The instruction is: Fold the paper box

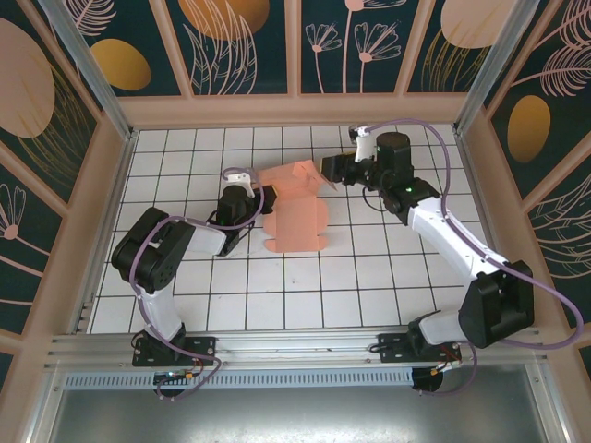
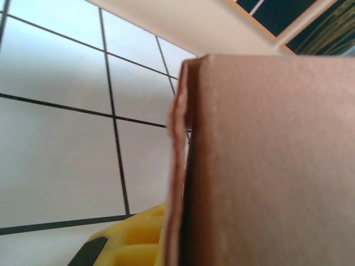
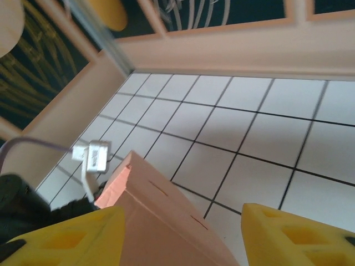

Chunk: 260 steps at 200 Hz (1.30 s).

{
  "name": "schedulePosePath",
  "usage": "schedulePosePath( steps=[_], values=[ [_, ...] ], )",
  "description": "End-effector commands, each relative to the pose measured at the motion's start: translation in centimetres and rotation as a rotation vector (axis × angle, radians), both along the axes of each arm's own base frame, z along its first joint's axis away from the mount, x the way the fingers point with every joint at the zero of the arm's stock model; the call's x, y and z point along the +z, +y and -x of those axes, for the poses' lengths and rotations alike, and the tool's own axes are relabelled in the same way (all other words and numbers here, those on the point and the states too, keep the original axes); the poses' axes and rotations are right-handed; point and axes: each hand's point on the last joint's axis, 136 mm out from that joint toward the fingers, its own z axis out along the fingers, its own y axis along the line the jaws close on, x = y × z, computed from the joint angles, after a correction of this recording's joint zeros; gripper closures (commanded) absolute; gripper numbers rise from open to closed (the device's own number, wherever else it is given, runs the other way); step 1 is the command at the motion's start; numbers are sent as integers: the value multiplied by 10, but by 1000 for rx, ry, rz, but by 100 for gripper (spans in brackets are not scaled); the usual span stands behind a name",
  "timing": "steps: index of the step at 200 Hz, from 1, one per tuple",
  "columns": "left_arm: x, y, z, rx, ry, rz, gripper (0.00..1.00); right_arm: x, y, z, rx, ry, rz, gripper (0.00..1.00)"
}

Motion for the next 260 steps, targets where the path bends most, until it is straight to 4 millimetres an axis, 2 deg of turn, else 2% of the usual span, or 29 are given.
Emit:
schedulePosePath(
  steps=[1, 49, 93, 147, 181, 190, 246, 260],
  values=[
    [28, -11, 3, -65, -89, 32, 100, 7, 20, 16, 173, -75, -12, 43],
    [27, -13, 2, -73, -81, 43, 100, -14, 41, 29, 248, -61, 41, 54],
    [23, -15, 1, -78, -68, 49, 100, -35, 55, 32, 268, -56, 130, 55],
    [23, -15, 1, -76, -67, 44, 100, -57, 54, 26, 244, -48, 221, 53],
    [24, -15, 1, -75, -70, 45, 100, -72, 45, 17, 190, -40, 291, 54],
    [26, -15, 1, -79, -73, 47, 100, -76, 50, 20, 196, -44, 313, 55],
    [25, -17, 1, -88, -73, 50, 100, -84, 50, 5, 65, -122, 465, 56],
    [25, -17, 1, -87, -72, 50, 100, -84, 50, -1, 22, -146, 495, 59]
  ],
)
